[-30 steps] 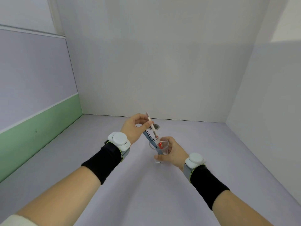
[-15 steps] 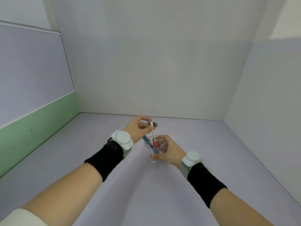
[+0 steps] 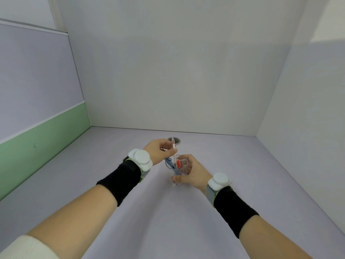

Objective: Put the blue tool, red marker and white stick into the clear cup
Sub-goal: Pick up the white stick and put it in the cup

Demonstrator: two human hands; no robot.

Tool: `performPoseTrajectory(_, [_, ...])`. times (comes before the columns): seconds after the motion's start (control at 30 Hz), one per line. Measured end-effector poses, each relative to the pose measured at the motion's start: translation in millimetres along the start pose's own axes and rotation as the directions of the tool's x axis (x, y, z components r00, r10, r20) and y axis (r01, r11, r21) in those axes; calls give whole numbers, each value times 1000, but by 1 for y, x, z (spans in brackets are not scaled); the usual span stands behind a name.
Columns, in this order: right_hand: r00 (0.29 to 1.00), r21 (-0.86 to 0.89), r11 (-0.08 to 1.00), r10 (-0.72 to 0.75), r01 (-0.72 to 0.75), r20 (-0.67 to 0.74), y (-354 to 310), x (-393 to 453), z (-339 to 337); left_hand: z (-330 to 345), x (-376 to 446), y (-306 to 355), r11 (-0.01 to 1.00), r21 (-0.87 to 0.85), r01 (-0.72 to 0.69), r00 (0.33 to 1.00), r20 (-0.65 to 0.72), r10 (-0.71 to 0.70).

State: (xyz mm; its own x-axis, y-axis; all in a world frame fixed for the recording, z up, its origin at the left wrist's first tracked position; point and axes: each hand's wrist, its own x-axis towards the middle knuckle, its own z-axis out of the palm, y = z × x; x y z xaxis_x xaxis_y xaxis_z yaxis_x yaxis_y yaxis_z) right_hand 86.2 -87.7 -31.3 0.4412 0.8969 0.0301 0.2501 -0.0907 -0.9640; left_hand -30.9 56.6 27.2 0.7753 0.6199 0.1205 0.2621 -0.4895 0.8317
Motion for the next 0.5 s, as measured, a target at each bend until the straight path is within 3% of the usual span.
performPoseTrajectory(0.27, [999, -2, 1000, -4, 3, -50, -2, 0, -5, -10, -5, 2, 969, -242, 51, 997, -49, -65])
performPoseTrajectory(0.5, [997, 0, 1000, -3, 3, -78, -10, -3, -6, -17, -15, -4, 957, -285, 48, 999, 24, -43])
